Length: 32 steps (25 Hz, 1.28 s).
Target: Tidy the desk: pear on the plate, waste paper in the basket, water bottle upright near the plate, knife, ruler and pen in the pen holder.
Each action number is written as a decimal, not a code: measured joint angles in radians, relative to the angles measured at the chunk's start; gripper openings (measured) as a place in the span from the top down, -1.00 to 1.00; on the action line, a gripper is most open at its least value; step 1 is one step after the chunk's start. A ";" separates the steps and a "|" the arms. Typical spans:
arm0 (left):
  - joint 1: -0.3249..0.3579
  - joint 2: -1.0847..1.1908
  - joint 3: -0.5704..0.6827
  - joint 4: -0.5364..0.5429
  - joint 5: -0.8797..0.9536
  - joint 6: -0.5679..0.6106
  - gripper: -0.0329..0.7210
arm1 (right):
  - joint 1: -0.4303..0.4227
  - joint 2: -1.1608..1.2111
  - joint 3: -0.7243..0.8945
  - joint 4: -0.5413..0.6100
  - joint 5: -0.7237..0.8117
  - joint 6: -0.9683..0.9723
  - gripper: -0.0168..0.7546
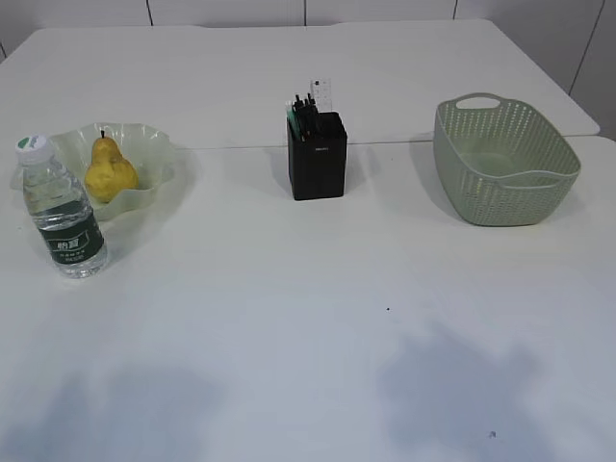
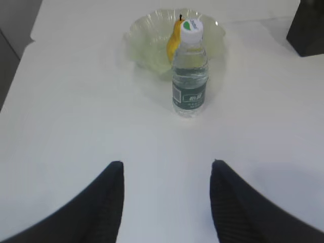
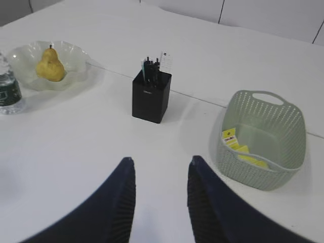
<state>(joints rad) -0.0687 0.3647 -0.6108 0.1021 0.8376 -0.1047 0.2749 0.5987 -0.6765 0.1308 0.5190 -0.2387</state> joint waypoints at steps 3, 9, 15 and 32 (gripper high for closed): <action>0.000 -0.115 0.000 -0.006 0.092 0.000 -0.10 | 0.000 -0.086 0.048 0.043 0.048 0.000 0.19; 0.000 -0.300 0.000 -0.093 0.293 0.044 -0.10 | 0.000 -0.254 0.076 0.090 0.224 -0.002 0.19; 0.000 -0.360 0.000 -0.192 0.426 0.132 -0.11 | 0.000 -0.426 0.080 0.137 0.412 -0.004 0.19; 0.000 -0.360 -0.002 -0.228 0.431 0.237 -0.11 | 0.000 -0.616 0.143 0.099 0.746 -0.030 0.19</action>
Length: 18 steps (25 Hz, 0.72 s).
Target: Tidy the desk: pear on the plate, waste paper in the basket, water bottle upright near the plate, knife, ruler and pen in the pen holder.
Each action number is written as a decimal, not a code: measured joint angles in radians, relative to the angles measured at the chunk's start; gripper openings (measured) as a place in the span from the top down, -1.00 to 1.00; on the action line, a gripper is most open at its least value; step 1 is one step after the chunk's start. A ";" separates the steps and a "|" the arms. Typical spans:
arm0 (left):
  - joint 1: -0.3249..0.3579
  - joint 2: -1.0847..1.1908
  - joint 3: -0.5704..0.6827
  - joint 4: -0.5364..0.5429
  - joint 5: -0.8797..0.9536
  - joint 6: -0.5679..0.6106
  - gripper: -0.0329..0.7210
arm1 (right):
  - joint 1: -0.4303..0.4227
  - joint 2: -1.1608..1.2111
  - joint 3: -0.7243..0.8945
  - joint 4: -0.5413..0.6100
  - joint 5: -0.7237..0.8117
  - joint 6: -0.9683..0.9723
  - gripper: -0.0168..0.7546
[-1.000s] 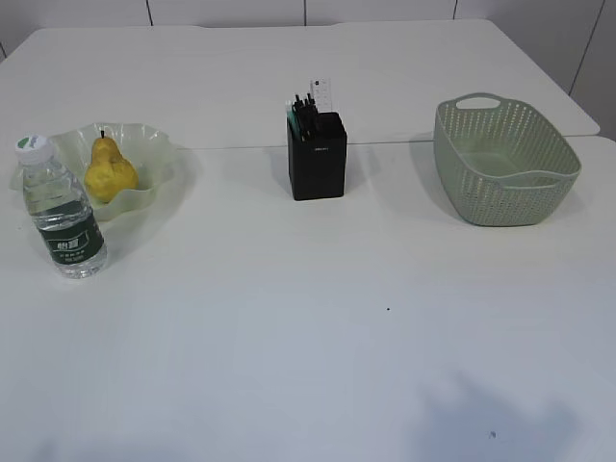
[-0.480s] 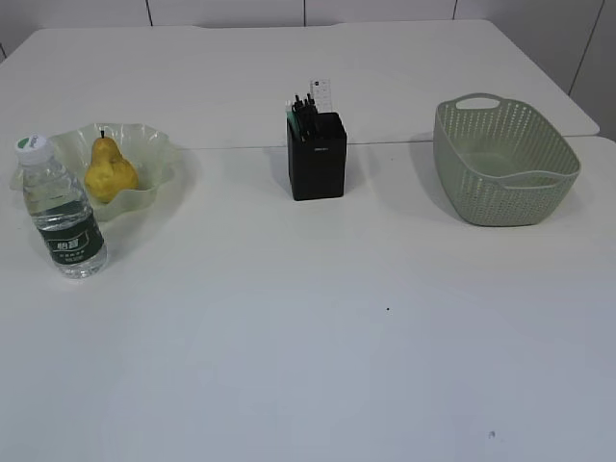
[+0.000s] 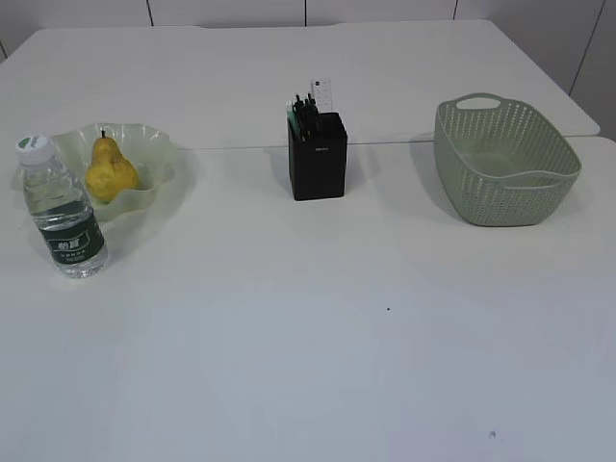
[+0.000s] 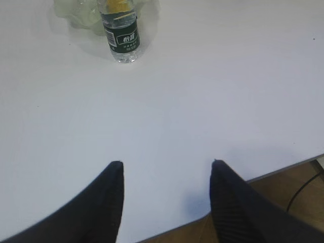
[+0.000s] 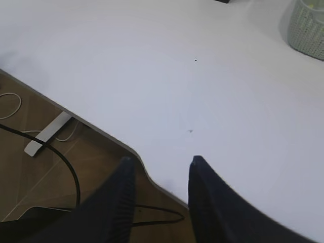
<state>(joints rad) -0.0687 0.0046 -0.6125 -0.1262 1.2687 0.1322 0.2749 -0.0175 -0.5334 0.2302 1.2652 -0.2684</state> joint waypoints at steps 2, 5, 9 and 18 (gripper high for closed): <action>0.000 0.000 0.000 0.000 0.000 0.016 -0.10 | 0.000 0.000 0.005 -0.004 -0.012 -0.004 0.19; 0.000 0.000 0.006 0.000 0.000 0.023 -0.11 | 0.000 0.000 0.012 -0.007 -0.033 -0.006 0.19; 0.000 0.000 0.055 -0.004 -0.007 0.026 -0.10 | 0.000 0.000 0.016 -0.007 -0.049 -0.007 0.19; 0.000 0.000 0.099 -0.008 -0.130 0.026 -0.10 | 0.000 0.000 0.038 -0.007 -0.088 -0.013 0.19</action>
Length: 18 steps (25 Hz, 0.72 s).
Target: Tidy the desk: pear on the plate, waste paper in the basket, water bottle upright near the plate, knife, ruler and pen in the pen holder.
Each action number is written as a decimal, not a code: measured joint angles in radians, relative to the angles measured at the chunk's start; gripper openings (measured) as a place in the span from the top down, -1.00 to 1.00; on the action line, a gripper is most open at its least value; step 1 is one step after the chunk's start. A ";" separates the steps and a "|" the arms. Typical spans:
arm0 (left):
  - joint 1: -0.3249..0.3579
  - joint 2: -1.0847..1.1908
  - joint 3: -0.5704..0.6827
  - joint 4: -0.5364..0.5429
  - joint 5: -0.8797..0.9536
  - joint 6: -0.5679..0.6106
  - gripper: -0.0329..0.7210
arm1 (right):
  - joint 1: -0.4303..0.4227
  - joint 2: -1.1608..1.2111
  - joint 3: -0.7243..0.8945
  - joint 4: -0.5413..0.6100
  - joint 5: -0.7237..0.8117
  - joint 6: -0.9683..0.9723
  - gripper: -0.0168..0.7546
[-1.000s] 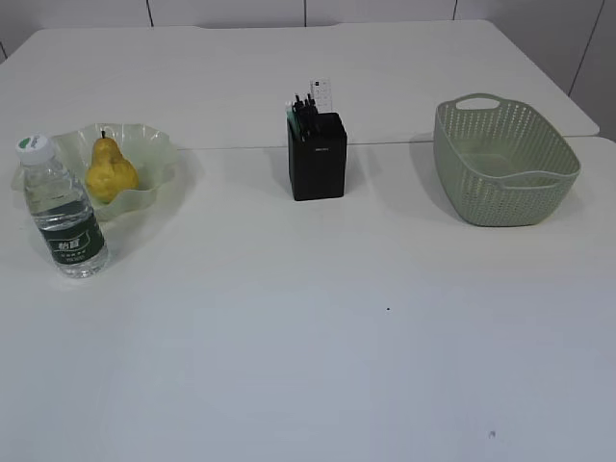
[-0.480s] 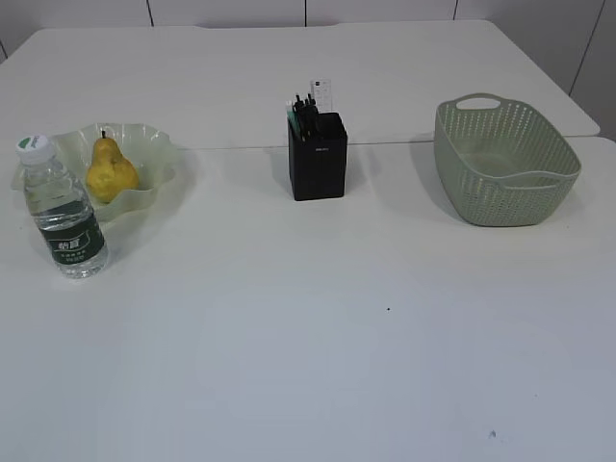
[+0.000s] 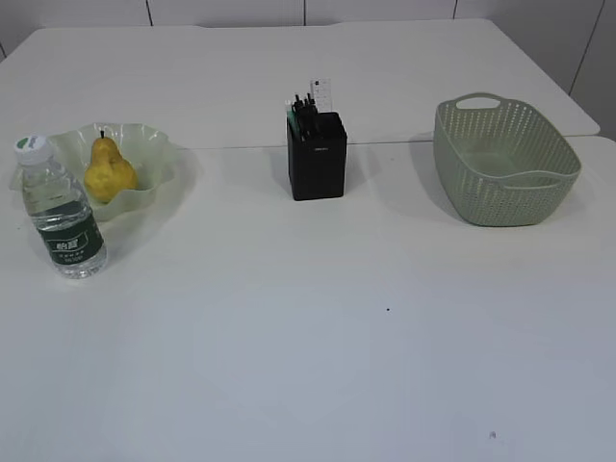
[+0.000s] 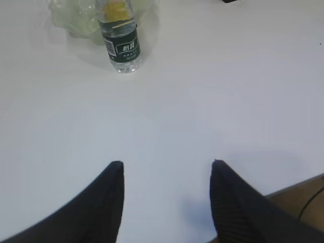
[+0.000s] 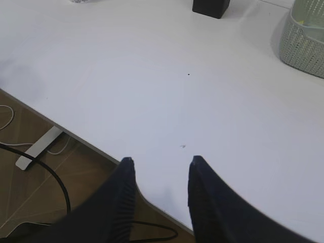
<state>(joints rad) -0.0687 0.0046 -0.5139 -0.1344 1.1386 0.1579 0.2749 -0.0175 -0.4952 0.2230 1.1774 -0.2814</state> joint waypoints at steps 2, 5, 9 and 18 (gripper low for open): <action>0.000 0.000 0.004 0.000 -0.009 -0.002 -0.10 | 0.000 0.000 0.000 -0.002 -0.001 0.000 0.19; 0.000 0.000 0.004 0.000 -0.015 -0.002 -0.10 | 0.000 0.000 0.000 -0.002 -0.004 0.000 0.19; 0.000 0.000 0.004 0.000 -0.015 -0.002 -0.10 | 0.000 0.000 0.000 -0.002 -0.004 0.000 0.19; 0.002 0.000 0.004 0.000 -0.017 -0.004 -0.10 | -0.022 0.000 0.000 -0.004 -0.005 0.000 0.20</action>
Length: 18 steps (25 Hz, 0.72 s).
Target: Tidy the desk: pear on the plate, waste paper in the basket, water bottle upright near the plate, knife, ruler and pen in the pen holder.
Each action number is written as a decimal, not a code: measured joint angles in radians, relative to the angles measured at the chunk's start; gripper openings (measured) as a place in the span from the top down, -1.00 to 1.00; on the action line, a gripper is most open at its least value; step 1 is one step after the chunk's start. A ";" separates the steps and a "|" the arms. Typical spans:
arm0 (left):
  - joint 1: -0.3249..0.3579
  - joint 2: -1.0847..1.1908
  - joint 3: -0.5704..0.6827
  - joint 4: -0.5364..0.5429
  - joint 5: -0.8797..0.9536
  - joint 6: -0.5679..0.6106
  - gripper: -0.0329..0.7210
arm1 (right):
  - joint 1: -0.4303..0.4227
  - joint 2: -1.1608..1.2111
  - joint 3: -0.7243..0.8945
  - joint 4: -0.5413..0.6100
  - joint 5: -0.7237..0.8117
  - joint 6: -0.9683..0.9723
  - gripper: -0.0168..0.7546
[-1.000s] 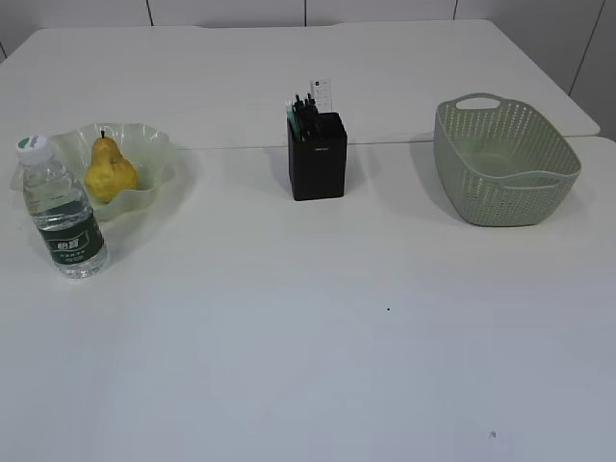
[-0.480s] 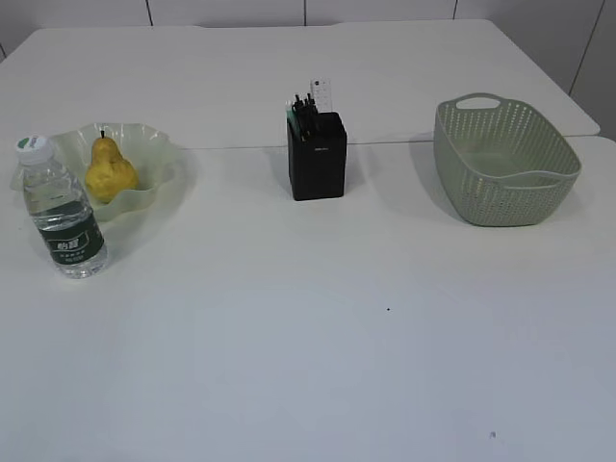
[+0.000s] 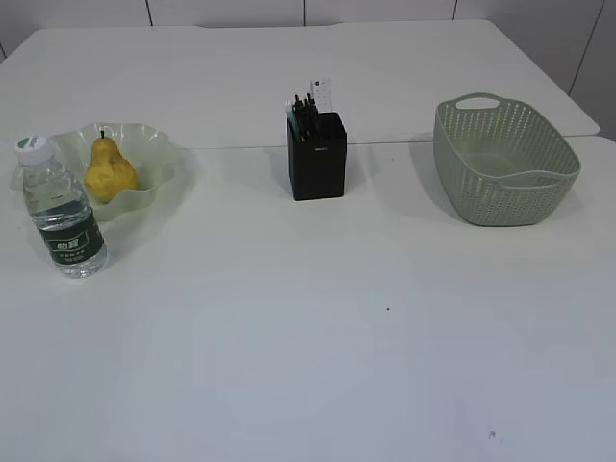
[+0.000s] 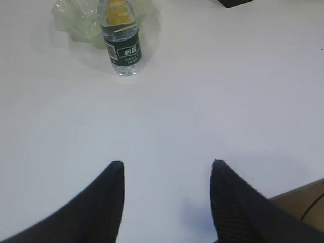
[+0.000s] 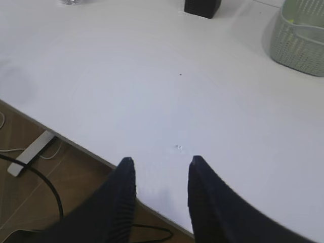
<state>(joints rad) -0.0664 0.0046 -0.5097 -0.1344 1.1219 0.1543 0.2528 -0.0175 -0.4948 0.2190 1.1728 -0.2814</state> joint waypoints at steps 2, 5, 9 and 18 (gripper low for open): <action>0.013 0.000 0.000 -0.002 0.000 0.000 -0.10 | -0.052 0.000 0.000 0.000 0.000 0.000 0.19; 0.057 0.000 0.000 -0.009 0.000 0.000 -0.10 | -0.173 0.000 0.000 0.000 0.000 0.000 0.19; 0.112 0.000 0.000 -0.012 0.000 0.000 -0.10 | -0.317 0.000 0.000 0.000 0.000 0.000 0.19; 0.138 0.000 0.000 -0.015 0.000 0.000 -0.10 | -0.436 0.000 0.000 0.000 0.000 0.000 0.19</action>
<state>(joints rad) 0.0719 0.0046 -0.5097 -0.1492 1.1219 0.1543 -0.1831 -0.0175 -0.4948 0.2190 1.1728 -0.2814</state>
